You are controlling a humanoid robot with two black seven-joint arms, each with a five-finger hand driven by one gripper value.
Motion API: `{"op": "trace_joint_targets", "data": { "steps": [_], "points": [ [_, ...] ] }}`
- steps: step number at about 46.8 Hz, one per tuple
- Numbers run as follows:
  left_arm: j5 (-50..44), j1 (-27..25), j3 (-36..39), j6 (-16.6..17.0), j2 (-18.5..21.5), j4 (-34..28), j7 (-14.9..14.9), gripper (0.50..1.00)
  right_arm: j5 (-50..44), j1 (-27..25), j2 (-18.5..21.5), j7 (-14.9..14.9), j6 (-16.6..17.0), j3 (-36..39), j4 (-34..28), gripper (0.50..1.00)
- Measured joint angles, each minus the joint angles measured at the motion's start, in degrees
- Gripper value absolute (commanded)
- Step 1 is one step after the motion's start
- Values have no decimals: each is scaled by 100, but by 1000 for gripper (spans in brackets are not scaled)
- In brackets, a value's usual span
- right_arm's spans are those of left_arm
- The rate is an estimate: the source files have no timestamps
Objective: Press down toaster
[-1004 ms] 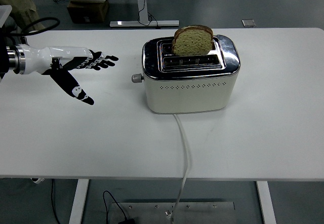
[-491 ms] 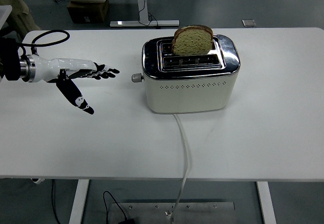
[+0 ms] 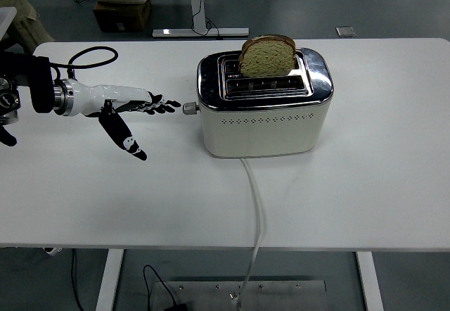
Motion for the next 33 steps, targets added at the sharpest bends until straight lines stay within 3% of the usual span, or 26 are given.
{"op": "trace_joint_targets", "data": {
  "steps": [33],
  "points": [
    [0,16,0,9,-166,173,0,1000,7,1,0,-1,-2,6,-9,998]
  ]
}}
